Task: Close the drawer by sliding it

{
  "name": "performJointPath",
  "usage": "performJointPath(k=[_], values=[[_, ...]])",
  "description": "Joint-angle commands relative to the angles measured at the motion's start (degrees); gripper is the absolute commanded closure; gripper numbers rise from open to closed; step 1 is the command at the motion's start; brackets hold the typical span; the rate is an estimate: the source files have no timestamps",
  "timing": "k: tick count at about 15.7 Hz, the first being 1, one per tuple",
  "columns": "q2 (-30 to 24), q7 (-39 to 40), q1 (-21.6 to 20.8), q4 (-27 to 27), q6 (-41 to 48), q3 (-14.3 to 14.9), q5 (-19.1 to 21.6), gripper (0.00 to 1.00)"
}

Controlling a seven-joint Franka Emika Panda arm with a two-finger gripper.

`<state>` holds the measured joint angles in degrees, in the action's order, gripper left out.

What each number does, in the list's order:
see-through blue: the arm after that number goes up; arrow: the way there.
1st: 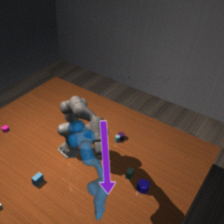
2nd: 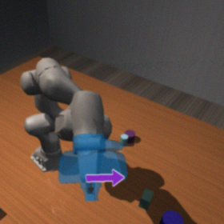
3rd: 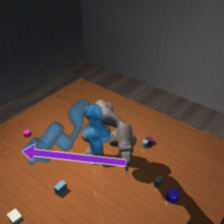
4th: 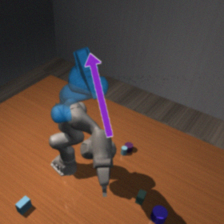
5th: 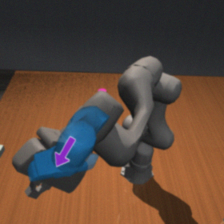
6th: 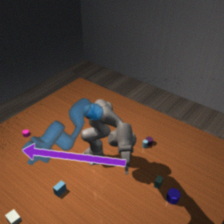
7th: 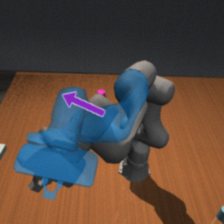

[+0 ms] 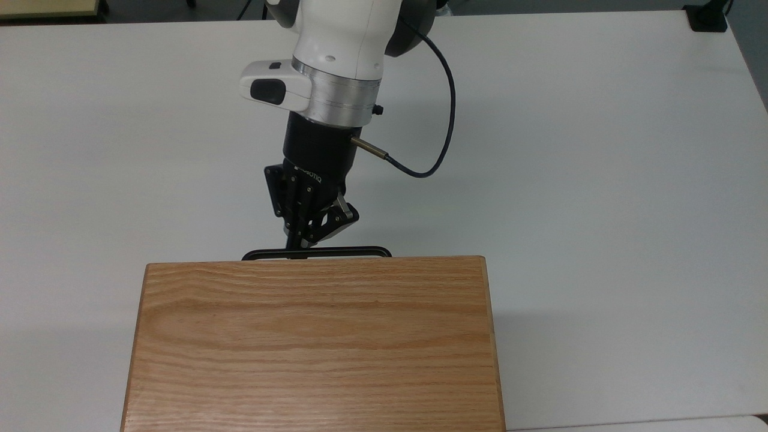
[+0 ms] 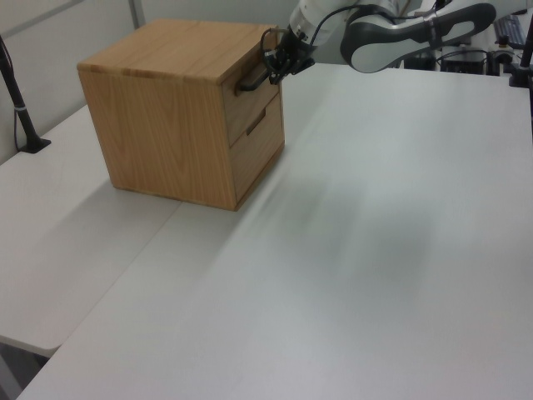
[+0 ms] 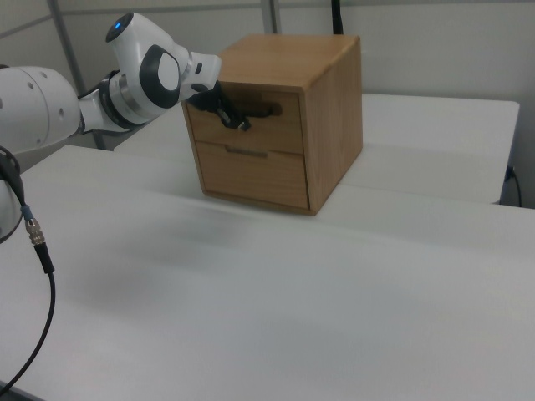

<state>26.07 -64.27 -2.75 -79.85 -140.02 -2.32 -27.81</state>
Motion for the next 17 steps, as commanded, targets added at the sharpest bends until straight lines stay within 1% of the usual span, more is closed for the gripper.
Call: performJointPath(k=[1, 2, 3, 5, 6, 7, 9, 10, 12, 13, 14, 16, 17], values=[[-11.1, 12.5, 1.4, -9.5, 5.8, -1.7, 0.5, 0.0], [-13.4, 15.9, 1.6, -9.8, 12.5, -2.7, 3.2, 0.0], [-15.7, 20.1, 1.9, -9.7, 19.1, -3.0, 6.9, 0.0], [-20.7, 27.9, 1.9, -9.6, 31.5, -3.0, 13.5, 0.0], [-23.2, 30.4, 2.0, -9.7, 37.2, -3.0, 16.2, 0.0], [-25.3, 32.4, 1.9, -9.6, 42.2, -3.0, 17.9, 0.0], [-29.1, 35.4, 1.3, -10.8, 50.8, -2.9, 18.8, 0.0], [-30.6, 36.4, 1.2, -11.6, 52.7, -2.8, 19.5, 0.0], [-33.0, 37.6, 1.3, -13.7, 52.8, -2.3, 24.7, 0.0], [-34.0, 40.3, 1.3, -15.3, 52.5, -1.8, 26.0, 0.0], [-34.2, 45.4, 1.2, -16.4, 51.9, -1.8, 26.0, 0.0], [-34.0, 56.6, 2.0, -16.7, 48.0, -1.6, 26.0, 0.0], [-33.5, 59.6, 2.2, -16.6, 46.2, -1.5, 25.9, 0.0]])
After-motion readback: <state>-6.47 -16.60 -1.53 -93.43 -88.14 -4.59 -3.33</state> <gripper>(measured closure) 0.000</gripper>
